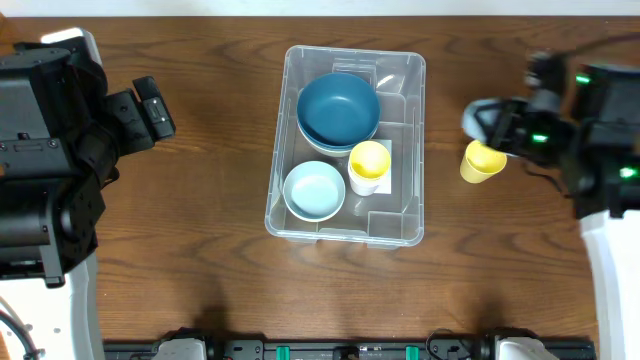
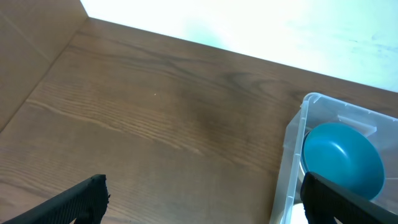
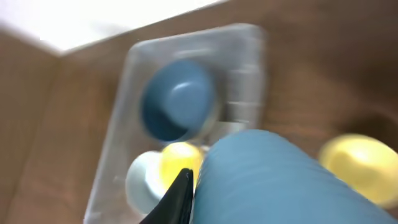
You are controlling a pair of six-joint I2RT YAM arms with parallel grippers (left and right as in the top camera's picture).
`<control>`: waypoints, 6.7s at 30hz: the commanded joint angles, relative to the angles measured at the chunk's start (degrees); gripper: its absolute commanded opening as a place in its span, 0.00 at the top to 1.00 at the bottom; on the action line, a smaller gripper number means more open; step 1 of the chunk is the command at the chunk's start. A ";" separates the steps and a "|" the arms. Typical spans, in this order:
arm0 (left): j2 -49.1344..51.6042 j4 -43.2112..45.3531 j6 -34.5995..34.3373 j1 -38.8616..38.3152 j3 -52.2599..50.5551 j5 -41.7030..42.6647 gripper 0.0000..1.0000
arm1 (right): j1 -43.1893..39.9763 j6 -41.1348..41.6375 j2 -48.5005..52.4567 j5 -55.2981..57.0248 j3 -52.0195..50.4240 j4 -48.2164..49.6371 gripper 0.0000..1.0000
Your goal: Pack container
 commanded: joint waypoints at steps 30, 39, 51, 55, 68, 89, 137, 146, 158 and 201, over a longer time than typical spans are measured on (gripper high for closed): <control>0.00 -0.13 -0.11 0.17 0.09 -0.70 0.02 | 27.04 4.11 15.61 19.34 4.98 0.83 0.29; 0.00 -0.13 -0.11 0.17 0.09 -0.70 0.02 | 3.93 5.60 7.54 19.69 4.96 -7.58 0.27; 0.00 -0.13 -0.11 0.17 0.09 -0.70 0.02 | -11.08 5.55 17.92 19.41 3.34 -14.58 0.29; 0.00 -0.13 -0.11 0.17 0.09 -0.70 0.02 | -10.67 5.66 22.77 19.43 3.34 -14.10 0.32; 0.00 -0.13 -0.11 0.17 0.09 -0.70 0.02 | -11.74 6.45 32.09 20.35 2.43 -13.70 0.40; 0.04 -0.13 -0.11 0.17 0.09 -0.70 0.02 | -10.45 10.82 17.75 21.97 -5.88 -4.44 0.99; 0.04 -0.13 -0.09 0.17 0.09 -0.70 0.02 | 28.92 7.72 17.14 31.52 -0.74 -2.43 0.75; 0.04 -0.13 -0.11 0.17 0.09 -0.70 0.02 | 26.91 7.50 11.80 31.01 4.09 -2.27 0.28; 0.04 -0.15 -0.11 0.17 0.09 -0.70 0.02 | 25.38 7.69 2.73 32.92 4.66 -1.01 0.01; 0.04 -0.15 -0.11 0.17 0.09 -0.70 0.02 | -0.66 -3.21 -61.75 36.65 -58.18 15.80 0.01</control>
